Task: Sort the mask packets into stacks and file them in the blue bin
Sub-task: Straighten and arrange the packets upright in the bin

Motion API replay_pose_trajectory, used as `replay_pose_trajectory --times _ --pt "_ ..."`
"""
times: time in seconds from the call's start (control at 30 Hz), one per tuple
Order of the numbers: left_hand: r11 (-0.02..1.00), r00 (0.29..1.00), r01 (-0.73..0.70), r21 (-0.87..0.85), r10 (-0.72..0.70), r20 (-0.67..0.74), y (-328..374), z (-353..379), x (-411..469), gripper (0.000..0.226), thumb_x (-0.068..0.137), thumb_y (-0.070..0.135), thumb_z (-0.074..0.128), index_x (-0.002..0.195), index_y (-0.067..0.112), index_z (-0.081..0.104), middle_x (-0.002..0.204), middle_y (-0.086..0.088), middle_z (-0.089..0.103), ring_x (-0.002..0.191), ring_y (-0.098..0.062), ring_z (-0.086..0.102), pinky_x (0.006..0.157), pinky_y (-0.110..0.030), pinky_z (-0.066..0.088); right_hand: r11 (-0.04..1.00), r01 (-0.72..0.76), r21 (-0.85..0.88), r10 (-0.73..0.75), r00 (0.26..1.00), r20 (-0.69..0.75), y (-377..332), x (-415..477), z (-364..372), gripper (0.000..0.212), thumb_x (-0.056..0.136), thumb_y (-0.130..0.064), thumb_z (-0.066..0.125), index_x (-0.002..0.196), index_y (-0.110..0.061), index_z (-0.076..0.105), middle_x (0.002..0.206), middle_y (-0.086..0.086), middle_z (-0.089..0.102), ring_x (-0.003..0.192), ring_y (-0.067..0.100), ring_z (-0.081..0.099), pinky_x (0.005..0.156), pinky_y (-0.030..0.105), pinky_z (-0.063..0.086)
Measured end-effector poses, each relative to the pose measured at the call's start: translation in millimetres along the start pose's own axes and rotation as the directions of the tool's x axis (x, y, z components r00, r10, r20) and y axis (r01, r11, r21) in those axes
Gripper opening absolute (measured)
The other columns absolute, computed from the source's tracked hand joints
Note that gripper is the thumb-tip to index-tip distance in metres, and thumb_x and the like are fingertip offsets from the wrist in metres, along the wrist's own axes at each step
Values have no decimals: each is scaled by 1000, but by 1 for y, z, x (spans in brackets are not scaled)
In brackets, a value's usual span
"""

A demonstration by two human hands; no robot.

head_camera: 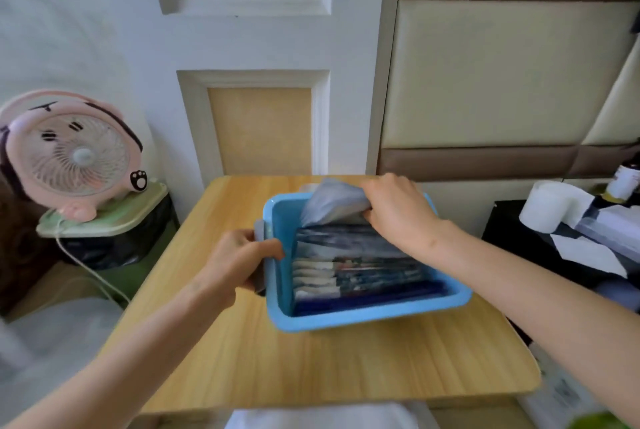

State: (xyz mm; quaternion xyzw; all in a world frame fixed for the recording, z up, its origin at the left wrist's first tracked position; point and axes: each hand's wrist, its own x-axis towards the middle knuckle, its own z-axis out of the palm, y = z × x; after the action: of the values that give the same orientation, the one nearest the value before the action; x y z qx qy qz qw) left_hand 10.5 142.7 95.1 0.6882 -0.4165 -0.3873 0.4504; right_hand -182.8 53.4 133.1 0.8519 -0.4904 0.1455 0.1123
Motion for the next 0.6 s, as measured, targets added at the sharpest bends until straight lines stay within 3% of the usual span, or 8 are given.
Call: replay_pose_trajectory --times 0.2,0.27,0.33,0.4,0.43,0.5,0.53,0.6 --pt "987 990 125 101 -132 59 -9 -6 -14 16 80 12 65 91 0 62 78 -15 67 49 -20 64 38 -22 48 999 42 -4 -40 975 218 -7 -11 11 17 87 0 48 100 -3 58 102 17 58 97 34 58 66 32 35" --pt "967 981 151 205 -172 93 -3 -6 -12 20 86 17 59 97 1 59 78 -13 68 49 -18 66 39 -22 49 998 64 2 -60 926 372 -7 -1 12 17 90 0 47 103 -1 58 89 11 55 87 29 56 60 30 35" --pt "894 981 124 430 -175 80 4 -3 -11 32 93 28 49 108 1 53 85 -13 68 64 -24 69 48 -25 54 996 86 11 -79 851 519 -8 8 17 15 93 -3 46 101 0 58 74 5 45 69 21 49 54 27 34" --pt "596 999 -17 802 51 -17 6 0 -5 51 96 44 40 130 5 38 106 -13 64 88 -26 65 69 -30 53 993 117 6 -98 805 585 -11 15 21 12 95 -6 44 94 -5 56 71 3 45 60 15 42 53 26 34" --pt "423 957 -101 900 289 -28 8 4 -2 59 96 47 38 139 10 27 122 -12 57 103 -25 60 82 -32 49 991 133 -1 -106 792 602 -14 16 21 13 96 -7 44 96 -5 57 75 4 48 62 15 44 56 27 36" --pt "281 777 -385 879 613 144 19 15 2 59 98 42 36 147 16 17 148 -6 35 130 -22 41 103 -33 36 991 133 5 -107 777 621 -20 17 19 20 96 -7 43 109 -2 58 92 10 57 76 20 51 66 29 39" --pt "253 720 -530 809 638 273 24 22 6 56 99 38 36 148 21 18 151 -1 31 135 -19 35 107 -32 32 991 129 20 -114 777 619 -21 17 18 23 96 -7 44 115 -1 57 102 12 59 84 23 53 71 29 40" --pt "206 670 -679 705 568 479 30 35 15 46 100 32 37 145 29 29 143 2 45 125 -18 48 100 -34 43 988 77 135 -142 794 591 -12 16 20 22 96 -17 49 112 -6 60 106 10 62 88 21 53 77 30 42"
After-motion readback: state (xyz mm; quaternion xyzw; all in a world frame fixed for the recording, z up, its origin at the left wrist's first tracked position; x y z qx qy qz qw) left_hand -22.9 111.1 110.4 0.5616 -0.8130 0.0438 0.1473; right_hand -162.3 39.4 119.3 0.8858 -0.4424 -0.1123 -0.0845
